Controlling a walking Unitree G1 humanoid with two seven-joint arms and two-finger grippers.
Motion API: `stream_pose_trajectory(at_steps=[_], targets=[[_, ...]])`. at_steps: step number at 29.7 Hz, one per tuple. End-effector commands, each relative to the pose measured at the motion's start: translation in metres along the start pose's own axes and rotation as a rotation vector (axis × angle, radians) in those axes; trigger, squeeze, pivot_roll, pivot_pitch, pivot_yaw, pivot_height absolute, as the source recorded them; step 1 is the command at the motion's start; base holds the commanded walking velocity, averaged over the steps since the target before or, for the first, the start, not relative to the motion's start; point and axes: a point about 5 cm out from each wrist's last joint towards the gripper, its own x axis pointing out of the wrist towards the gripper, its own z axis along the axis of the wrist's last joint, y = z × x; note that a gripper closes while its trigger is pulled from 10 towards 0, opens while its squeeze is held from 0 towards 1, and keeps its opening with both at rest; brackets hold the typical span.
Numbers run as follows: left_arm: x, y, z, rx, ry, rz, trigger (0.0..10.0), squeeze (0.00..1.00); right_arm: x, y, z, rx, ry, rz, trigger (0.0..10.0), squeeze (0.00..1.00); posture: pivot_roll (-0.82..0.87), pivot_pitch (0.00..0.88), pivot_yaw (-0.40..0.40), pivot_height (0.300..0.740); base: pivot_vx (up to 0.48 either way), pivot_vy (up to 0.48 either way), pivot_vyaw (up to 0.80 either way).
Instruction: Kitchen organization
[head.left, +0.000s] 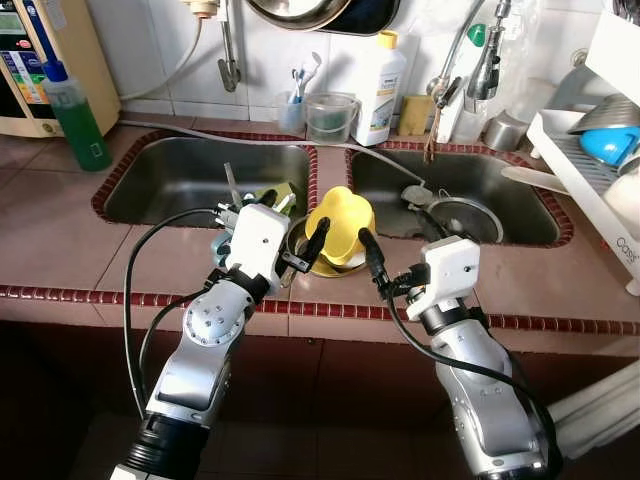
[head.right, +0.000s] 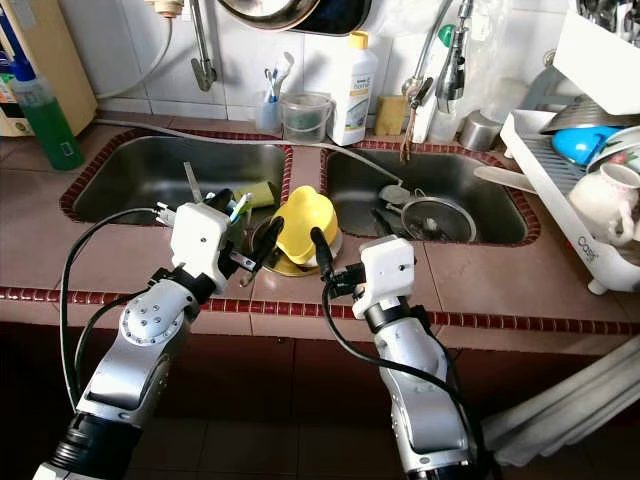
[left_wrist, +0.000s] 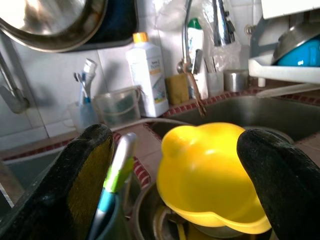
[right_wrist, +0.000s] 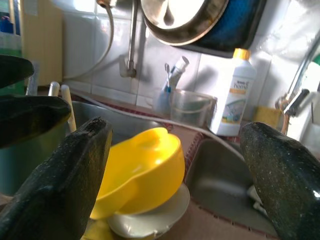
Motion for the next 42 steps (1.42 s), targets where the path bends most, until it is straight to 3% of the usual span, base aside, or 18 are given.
stream_pose_trajectory(at_steps=[1,17,25,31,42], targets=[[0.006,-0.004,0.000,0.016,0.017,-0.026,10.0,0.00,-0.001,0.001,0.005,0.006,-0.011,-0.009,10.0,0.00,-0.18,0.069,-0.006,0.740,0.000,0.000,0.00],[0.025,0.005,0.000,0.077,0.059,0.039,10.0,0.00,-0.006,0.009,0.011,0.037,-0.004,0.001,10.0,0.00,-0.19,0.090,-0.006,0.740,0.000,0.000,0.00],[0.019,0.010,0.000,0.079,0.052,0.048,10.0,0.00,-0.020,0.023,0.009,0.089,0.022,0.168,10.0,0.00,-0.19,0.086,-0.007,0.740,0.000,0.000,0.00],[0.020,0.017,0.000,0.091,0.055,0.076,10.0,0.00,-0.022,0.024,0.009,0.075,0.036,0.194,10.0,0.00,-0.19,0.081,-0.007,0.740,0.000,0.000,0.00],[0.038,0.013,0.008,0.065,0.037,0.116,10.0,0.00,-0.022,0.027,0.009,0.072,0.041,0.202,10.0,0.00,-0.20,0.074,-0.005,0.740,0.000,0.000,0.00]])
